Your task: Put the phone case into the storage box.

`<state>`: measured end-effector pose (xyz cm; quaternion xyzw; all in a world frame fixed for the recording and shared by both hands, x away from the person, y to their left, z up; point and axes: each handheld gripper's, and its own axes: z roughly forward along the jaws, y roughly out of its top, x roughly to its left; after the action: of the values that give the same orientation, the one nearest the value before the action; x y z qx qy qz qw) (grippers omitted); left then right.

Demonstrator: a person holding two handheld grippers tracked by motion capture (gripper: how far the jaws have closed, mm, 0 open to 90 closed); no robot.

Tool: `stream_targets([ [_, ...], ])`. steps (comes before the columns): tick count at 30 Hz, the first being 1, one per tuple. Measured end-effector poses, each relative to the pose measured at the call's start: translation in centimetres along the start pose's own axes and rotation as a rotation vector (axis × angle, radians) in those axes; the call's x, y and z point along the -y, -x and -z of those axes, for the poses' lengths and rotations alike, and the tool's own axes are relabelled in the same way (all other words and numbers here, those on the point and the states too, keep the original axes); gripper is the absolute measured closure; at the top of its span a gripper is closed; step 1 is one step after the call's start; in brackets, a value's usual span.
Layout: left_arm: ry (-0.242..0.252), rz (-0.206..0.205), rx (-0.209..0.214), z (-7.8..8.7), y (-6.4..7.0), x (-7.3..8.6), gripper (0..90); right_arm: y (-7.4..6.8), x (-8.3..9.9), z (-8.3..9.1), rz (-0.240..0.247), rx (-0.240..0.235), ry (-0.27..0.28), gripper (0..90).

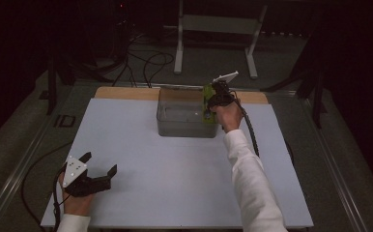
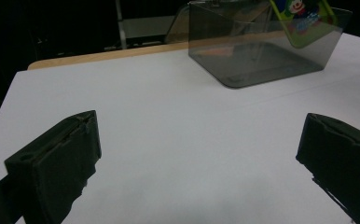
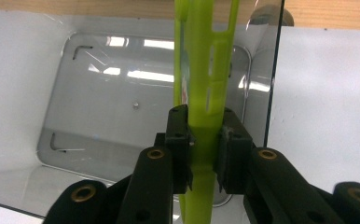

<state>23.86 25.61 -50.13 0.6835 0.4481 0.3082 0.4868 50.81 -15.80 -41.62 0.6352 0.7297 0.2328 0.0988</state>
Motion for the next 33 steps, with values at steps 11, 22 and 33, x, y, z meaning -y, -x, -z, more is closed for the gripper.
stream_targets([
  [11, 0.002, 0.000, 0.000, 0.0, 0.0, 0.0, 0.0, 0.1, 0.0, -0.5, -0.017, 0.008, -0.031, 77.3],
  [22, 0.004, 0.004, -0.002, 0.1, -0.1, 0.0, 0.0, 0.2, 0.1, -1.2, -0.034, 0.014, -0.045, 77.2],
  [33, 0.002, 0.004, -0.001, 0.1, -0.1, 0.0, 0.0, 0.0, 0.1, -1.8, -0.038, 0.036, -0.081, 77.2],
])
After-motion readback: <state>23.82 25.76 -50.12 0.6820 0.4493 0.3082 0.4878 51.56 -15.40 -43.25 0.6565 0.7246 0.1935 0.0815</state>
